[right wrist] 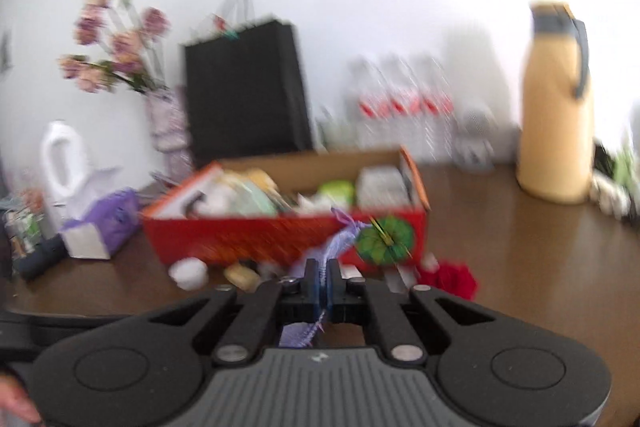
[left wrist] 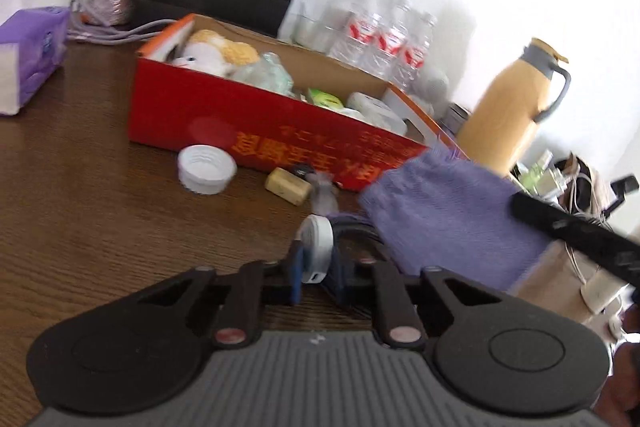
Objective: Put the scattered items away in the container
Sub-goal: 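Grasp the white round lid with the left tool while the right tool grasps the purple pouch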
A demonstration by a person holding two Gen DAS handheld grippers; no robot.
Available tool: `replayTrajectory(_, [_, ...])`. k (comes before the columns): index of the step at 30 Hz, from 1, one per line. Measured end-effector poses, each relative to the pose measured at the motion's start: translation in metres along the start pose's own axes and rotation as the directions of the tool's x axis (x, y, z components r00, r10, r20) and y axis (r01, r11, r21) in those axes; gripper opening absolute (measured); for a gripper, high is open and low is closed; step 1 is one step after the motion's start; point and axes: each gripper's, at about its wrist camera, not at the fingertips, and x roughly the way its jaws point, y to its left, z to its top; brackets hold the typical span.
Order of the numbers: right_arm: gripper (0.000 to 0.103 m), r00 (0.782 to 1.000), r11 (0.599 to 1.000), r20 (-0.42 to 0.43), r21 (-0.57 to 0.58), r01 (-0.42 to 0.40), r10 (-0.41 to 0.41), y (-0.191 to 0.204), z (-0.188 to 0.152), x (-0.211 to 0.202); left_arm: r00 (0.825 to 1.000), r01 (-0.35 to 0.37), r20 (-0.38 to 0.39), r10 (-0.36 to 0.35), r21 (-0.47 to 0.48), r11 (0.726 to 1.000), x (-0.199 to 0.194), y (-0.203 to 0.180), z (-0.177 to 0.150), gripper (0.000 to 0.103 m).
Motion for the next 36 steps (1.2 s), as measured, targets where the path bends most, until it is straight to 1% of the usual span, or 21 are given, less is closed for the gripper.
replayTrajectory(3, [0.002, 0.997, 0.997, 0.041, -0.030, -0.066, 0.067, 0.015, 0.013, -0.019, 1.000, -0.018, 0.009, 0.018, -0.028, 0.999, -0.005, 0.007, 0.001, 0.010])
replayTrajectory(5, [0.002, 0.993, 0.993, 0.043, -0.050, -0.108, 0.110, 0.025, 0.016, -0.031, 0.999, -0.020, 0.027, 0.021, -0.038, 0.999, -0.010, 0.010, 0.002, 0.010])
replayTrajectory(7, [0.002, 0.989, 0.987, 0.029, -0.073, -0.141, 0.144, 0.034, 0.013, -0.040, 0.999, -0.012, 0.042, 0.015, -0.052, 0.999, -0.015, 0.015, 0.003, 0.010])
replayTrajectory(10, [0.002, 0.985, 0.982, -0.003, -0.078, -0.175, 0.175, 0.038, 0.002, -0.053, 0.998, -0.031, 0.054, 0.033, -0.039, 0.999, -0.025, 0.017, 0.003, 0.010])
replayTrajectory(12, [0.002, 0.986, 0.986, -0.049, -0.046, -0.161, 0.159, 0.034, -0.008, -0.059, 0.999, -0.017, 0.043, 0.019, -0.037, 0.999, -0.038, 0.020, 0.001, 0.010])
replayTrajectory(14, [0.003, 0.986, 0.994, -0.130, -0.013, -0.105, 0.103, 0.026, -0.020, -0.062, 0.999, -0.009, 0.038, 0.010, -0.019, 1.000, -0.056, 0.021, -0.005, 0.010])
replayTrajectory(16, [0.005, 0.967, 0.998, -0.245, 0.003, -0.063, 0.062, 0.016, -0.034, -0.059, 1.000, -0.005, 0.020, 0.005, -0.005, 1.000, -0.073, 0.022, -0.016, 0.010])
replayTrajectory(17, [0.011, 0.953, 0.998, -0.297, 0.001, -0.067, 0.064, 0.013, -0.040, -0.059, 1.000, 0.001, 0.005, -0.001, -0.007, 1.000, -0.080, 0.023, -0.023, 0.010])
replayTrajectory(18, [0.013, 0.945, 0.997, -0.320, 0.001, -0.077, 0.073, 0.011, -0.046, -0.062, 1.000, 0.009, -0.017, -0.009, -0.006, 1.000, -0.085, 0.024, -0.029, 0.010])
replayTrajectory(19, [0.018, 0.944, 0.996, -0.319, 0.003, -0.086, 0.082, 0.010, -0.048, -0.066, 0.999, 0.014, -0.037, -0.014, -0.007, 1.000, -0.090, 0.025, -0.035, 0.010])
replayTrajectory(20, [0.032, 0.946, 0.996, -0.311, 0.005, -0.093, 0.090, 0.010, -0.049, -0.070, 0.999, 0.011, -0.049, -0.011, -0.006, 1.000, -0.095, 0.025, -0.040, 0.010])
replayTrajectory(21, [0.041, 0.949, 0.995, -0.302, 0.003, -0.097, 0.093, 0.011, -0.048, -0.072, 0.998, 0.009, -0.056, -0.009, 0.001, 1.000, -0.099, 0.025, -0.043, 0.010])
replayTrajectory(22, [0.057, 0.952, 0.996, -0.292, 0.002, -0.093, 0.089, 0.011, -0.045, -0.071, 0.998, 0.013, -0.066, -0.012, 0.012, 1.000, -0.101, 0.024, -0.046, 0.011])
replayTrajectory(23, [0.062, 0.956, 0.997, -0.284, 0.003, -0.077, 0.075, 0.012, -0.043, -0.068, 0.997, 0.010, -0.072, -0.009, 0.021, 1.000, -0.101, 0.025, -0.047, 0.012])
replayTrajectory(25, [0.062, 0.958, 0.999, -0.284, 0.004, -0.041, 0.040, 0.013, -0.039, -0.056, 0.998, -0.019, -0.056, 0.021, 0.047, 0.999, -0.103, 0.022, -0.049, 0.030])
replayTrajectory(27, [0.062, 0.954, 1.000, -0.301, -0.009, -0.005, 0.002, 0.016, -0.039, -0.039, 0.998, -0.039, -0.036, 0.042, 0.090, 0.995, -0.103, 0.018, -0.049, 0.041])
replayTrajectory(29, [0.063, 0.941, 0.999, -0.335, -0.030, 0.037, -0.045, 0.019, -0.040, -0.021, 1.000, -0.025, -0.013, 0.027, 0.131, 0.991, -0.105, 0.012, -0.050, 0.049])
replayTrajectory(31, [0.069, 0.934, 0.999, -0.354, -0.027, 0.040, -0.047, 0.023, -0.041, -0.011, 1.000, -0.006, -0.017, 0.009, 0.164, 0.986, -0.100, 0.007, -0.052, 0.067])
replayTrajectory(32, [0.076, 0.930, 0.999, -0.366, -0.024, 0.035, -0.042, 0.024, -0.043, -0.006, 1.000, -0.009, -0.024, 0.014, 0.183, 0.983, -0.096, 0.005, -0.053, 0.068])
replayTrajectory(34, [0.079, 0.921, 0.998, -0.386, -0.029, 0.049, -0.057, 0.028, -0.047, 0.002, 0.997, -0.035, -0.056, 0.048, 0.215, 0.976, -0.085, 0.001, -0.054, 0.067])
replayTrajectory(36, [0.080, 0.917, 0.996, -0.390, -0.057, 0.067, -0.084, 0.034, -0.051, 0.007, 0.996, -0.049, -0.061, 0.067, 0.255, 0.966, -0.079, -0.005, -0.055, 0.063])
